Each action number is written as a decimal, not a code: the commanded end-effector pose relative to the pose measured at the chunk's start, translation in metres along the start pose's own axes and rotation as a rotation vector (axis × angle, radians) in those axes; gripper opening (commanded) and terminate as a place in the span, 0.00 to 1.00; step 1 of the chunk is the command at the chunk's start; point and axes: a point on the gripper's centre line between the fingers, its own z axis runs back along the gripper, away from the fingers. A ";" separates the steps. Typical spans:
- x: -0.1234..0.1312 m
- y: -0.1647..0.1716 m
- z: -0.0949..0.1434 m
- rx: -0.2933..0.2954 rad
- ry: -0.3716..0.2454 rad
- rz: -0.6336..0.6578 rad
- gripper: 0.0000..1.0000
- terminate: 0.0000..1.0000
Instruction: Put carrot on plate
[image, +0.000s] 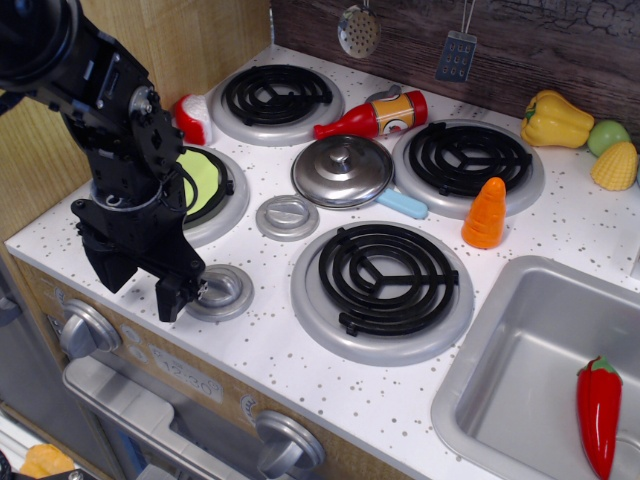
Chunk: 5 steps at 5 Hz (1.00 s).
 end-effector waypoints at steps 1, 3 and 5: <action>0.000 0.000 0.000 0.000 0.000 0.000 1.00 0.00; 0.031 -0.033 0.072 -0.007 0.020 -0.011 1.00 0.00; 0.088 -0.095 0.099 0.008 -0.118 -0.068 1.00 0.00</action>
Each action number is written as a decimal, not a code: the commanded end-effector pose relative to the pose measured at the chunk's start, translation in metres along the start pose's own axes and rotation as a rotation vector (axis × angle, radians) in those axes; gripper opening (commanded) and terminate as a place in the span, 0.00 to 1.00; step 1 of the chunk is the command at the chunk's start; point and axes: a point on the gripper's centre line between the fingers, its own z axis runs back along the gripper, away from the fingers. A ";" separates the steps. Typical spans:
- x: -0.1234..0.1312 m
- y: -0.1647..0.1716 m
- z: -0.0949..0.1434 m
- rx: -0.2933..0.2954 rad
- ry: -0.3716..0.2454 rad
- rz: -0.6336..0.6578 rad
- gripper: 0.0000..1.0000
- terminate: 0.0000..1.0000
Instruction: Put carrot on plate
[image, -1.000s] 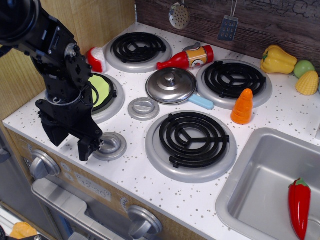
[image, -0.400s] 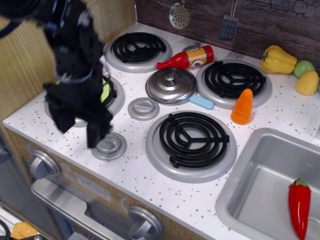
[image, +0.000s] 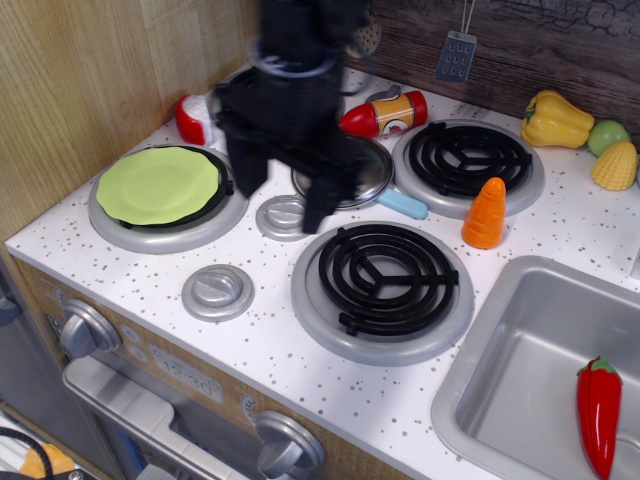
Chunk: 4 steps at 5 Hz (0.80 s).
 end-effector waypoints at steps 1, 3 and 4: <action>0.067 -0.042 0.014 0.023 -0.174 -0.024 1.00 0.00; 0.124 -0.085 -0.003 -0.058 -0.233 -0.050 1.00 0.00; 0.135 -0.090 -0.016 -0.106 -0.252 -0.066 1.00 0.00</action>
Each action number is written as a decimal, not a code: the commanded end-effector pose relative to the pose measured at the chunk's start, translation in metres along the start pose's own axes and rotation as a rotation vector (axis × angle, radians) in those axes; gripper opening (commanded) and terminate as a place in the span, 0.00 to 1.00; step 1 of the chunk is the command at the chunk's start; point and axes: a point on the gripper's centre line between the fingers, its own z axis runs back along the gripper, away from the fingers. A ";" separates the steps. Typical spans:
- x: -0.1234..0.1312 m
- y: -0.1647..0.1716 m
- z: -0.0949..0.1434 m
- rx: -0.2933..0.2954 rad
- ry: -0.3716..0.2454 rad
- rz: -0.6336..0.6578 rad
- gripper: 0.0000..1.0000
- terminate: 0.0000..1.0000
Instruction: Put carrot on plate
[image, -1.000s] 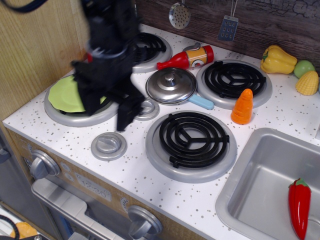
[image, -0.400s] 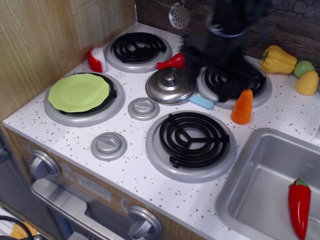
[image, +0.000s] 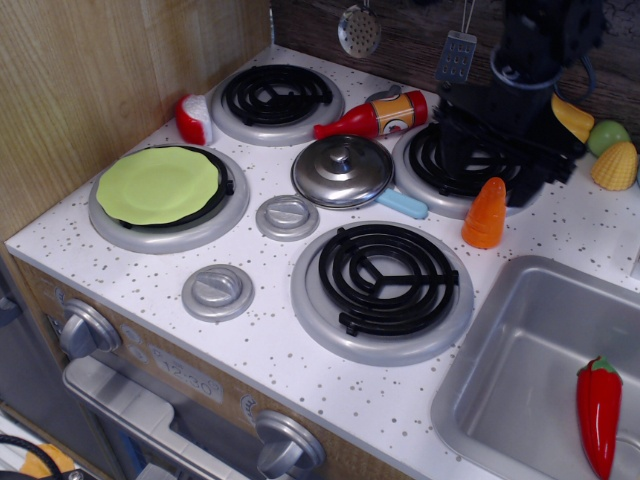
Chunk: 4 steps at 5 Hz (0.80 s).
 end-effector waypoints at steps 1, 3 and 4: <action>0.018 -0.004 0.000 -0.030 -0.092 -0.004 1.00 0.00; 0.017 -0.007 -0.024 -0.047 -0.088 0.011 1.00 0.00; 0.019 -0.006 -0.026 -0.053 -0.071 0.016 0.00 0.00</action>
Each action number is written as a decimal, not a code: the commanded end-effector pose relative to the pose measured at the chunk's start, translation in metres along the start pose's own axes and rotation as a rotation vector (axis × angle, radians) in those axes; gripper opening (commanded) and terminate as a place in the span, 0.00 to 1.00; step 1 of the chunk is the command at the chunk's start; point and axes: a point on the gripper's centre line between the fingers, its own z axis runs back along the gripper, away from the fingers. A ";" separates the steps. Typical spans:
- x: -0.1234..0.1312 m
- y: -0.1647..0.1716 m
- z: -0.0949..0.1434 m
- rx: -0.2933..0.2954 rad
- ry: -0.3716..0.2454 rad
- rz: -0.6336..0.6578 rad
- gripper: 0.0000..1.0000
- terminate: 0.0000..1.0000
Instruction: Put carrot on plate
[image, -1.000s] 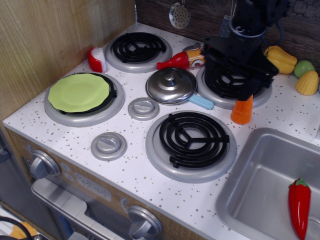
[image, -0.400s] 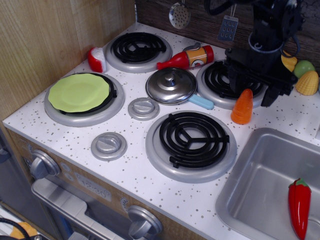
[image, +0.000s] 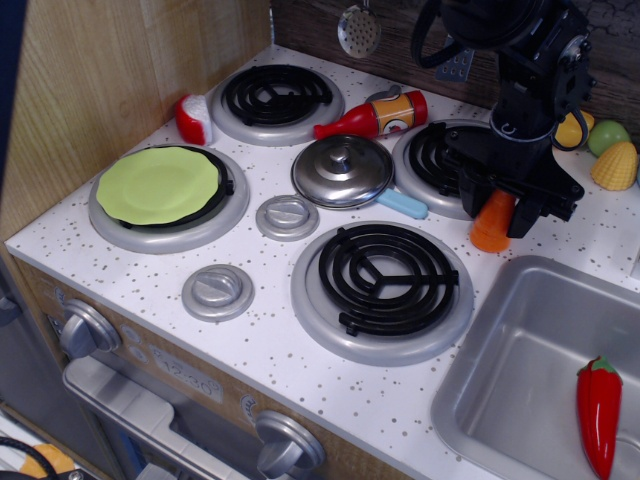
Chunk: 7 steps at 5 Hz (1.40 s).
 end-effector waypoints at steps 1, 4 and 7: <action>0.016 0.007 0.025 0.025 -0.028 0.007 0.00 0.00; -0.029 0.107 0.095 0.334 0.098 0.086 0.00 0.00; -0.092 0.235 0.078 0.416 0.047 0.069 0.00 0.00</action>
